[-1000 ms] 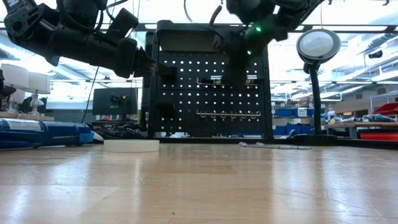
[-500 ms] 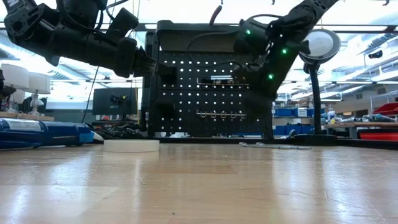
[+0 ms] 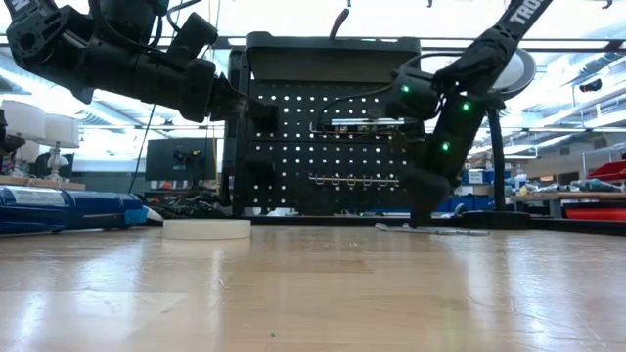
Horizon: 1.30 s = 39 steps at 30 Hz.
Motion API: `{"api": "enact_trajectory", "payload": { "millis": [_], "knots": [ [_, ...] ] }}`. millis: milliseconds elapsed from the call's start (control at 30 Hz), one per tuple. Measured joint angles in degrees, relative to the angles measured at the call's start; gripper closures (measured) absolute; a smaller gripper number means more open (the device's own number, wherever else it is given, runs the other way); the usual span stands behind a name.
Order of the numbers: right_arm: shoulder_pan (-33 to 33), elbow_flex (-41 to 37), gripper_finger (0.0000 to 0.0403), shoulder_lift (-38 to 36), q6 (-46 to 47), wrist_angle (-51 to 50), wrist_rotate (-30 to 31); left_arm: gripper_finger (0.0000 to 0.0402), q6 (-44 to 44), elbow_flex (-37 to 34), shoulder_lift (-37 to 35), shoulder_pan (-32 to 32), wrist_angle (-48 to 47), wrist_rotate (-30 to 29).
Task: Hang tools onto peg board
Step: Hang the silver right wrench on the black peg board
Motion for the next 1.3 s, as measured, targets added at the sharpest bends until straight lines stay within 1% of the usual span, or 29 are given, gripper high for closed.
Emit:
{"api": "enact_trajectory", "payload": {
  "millis": [167, 367, 467, 700, 833, 900, 967, 1100, 1233, 1300],
  "knots": [
    [-2.92, -2.25, 0.0209, -0.11, -0.4, 5.05, -0.6, 0.0323, -1.15, -0.02, 0.0, 0.0, -0.02, 0.0],
    [-4.9, -2.17, 0.0209, -0.15, -1.95, 5.2, -3.26, 0.0323, -1.31, 0.0, 0.0, 0.0, -1.06, 0.0],
    [-6.38, -2.13, 0.0209, -0.17, -2.61, 5.18, -6.04, 0.0323, -1.09, 0.0, 0.0, 0.0, -1.11, -0.31],
    [-10.45, -2.19, 0.0211, -0.09, -2.66, 5.9, -14.92, 0.0324, -1.05, -0.02, 0.0, 0.0, -1.09, -0.33],
    [-11.38, -2.19, 0.0217, 0.0, -2.55, 5.79, -16.09, 0.0324, -1.05, 0.0, 0.0, 0.0, -1.09, -0.35],
    [-11.42, -2.19, 0.023, 0.0, -2.53, 5.61, -15.87, 0.0324, -1.03, -0.02, 0.0, 0.0, -1.09, -0.36],
    [-11.43, -2.19, 0.025, 0.0, -2.53, 5.55, -15.64, 0.0324, -1.03, 0.0, 0.0, 0.0, -1.09, -0.37],
    [-11.42, -2.17, 0.031, -0.01, -2.57, 5.28, -15.85, 0.0324, -1.01, -0.02, 0.0, 0.0, -1.07, -0.37],
    [-11.25, -2.17, 0.0382, -0.02, -2.79, 5.29, -16.6, 0.0324, -1.01, -0.02, 0.0, 0.0, -1.06, -0.37],
    [-11.02, -2.19, 0.0394, 0.0, -3.05, 5.42, -16.49, 0.0324, -1.01, -0.02, 0.0, 0.0, -1.03, -0.37]
  ]
}}
